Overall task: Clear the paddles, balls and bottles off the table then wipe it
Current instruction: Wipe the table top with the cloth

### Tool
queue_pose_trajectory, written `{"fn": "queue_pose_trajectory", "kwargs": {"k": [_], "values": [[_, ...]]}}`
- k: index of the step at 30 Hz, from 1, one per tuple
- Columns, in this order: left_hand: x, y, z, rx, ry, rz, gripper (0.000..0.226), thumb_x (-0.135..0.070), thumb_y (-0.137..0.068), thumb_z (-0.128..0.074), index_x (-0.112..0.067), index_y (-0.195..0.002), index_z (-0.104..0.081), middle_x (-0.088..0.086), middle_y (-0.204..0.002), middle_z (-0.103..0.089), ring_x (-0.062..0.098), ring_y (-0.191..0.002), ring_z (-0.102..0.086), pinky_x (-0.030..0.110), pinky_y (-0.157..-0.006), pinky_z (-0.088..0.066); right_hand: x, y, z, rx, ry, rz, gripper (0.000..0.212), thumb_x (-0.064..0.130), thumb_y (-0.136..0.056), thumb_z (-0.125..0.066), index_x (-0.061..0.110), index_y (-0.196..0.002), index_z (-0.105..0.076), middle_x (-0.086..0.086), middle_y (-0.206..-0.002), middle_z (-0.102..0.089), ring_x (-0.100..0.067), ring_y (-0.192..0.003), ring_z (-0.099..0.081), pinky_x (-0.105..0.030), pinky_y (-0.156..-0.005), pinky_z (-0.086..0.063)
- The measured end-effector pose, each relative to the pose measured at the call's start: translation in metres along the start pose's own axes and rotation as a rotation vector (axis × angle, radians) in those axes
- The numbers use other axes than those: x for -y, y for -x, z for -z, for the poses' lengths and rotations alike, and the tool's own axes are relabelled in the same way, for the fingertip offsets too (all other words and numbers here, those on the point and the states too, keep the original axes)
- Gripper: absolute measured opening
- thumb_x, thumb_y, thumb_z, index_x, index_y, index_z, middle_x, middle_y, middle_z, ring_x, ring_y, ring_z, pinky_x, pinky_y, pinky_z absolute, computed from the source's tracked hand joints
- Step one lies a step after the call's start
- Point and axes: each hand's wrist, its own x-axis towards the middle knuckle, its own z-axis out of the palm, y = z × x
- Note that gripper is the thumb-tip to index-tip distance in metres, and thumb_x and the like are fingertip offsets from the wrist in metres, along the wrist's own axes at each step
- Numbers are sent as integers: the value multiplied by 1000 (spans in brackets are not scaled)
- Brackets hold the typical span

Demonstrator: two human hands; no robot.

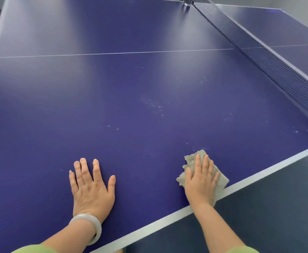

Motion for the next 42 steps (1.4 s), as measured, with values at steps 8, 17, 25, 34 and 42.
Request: {"fn": "queue_pose_trajectory", "kwargs": {"k": [8,17,25,34,42], "values": [[-1,-1,3,-4,-6,9,70,-53,-95,-23,-9,-148,-36,23,-157,-22,35,-149,-10,49,-122,-3,24,8,-8,32,129,847,60,46,-101,-23,33,-156,-2,10,-164,2,-13,-151,0,-41,-118,-2],[-2,0,1,-13,-26,-3,77,-57,-94,-19,-4,-146,-39,24,-156,-23,38,-149,-15,53,-120,-9,-5,-38,-1,-7,26,151,59,45,-100,-7,24,-154,2,-4,-164,1,-22,-151,2,-52,-121,-8],[-3,-2,6,10,-31,6,82,-60,-96,-8,-3,-146,-38,25,-156,-23,37,-149,-15,54,-120,-11,17,-53,-6,57,99,858,59,45,-101,-26,30,-156,-12,7,-164,-6,-16,-151,-7,-45,-116,-10],[-21,-12,17,10,23,6,88,-60,-97,-6,6,-135,-50,26,-146,-37,44,-141,-28,54,-117,-17,-40,-108,-1,77,106,590,60,45,-100,-19,30,-156,-9,6,-164,-2,-15,-151,0,-45,-119,-2],[-168,-35,6,143,95,-294,66,-46,-95,-26,-3,-138,-52,18,-147,-44,32,-140,-31,44,-114,-16,-35,-109,2,57,115,574,61,44,-100,-24,27,-157,-8,5,-164,-3,-16,-151,0,-45,-117,-4]]}}
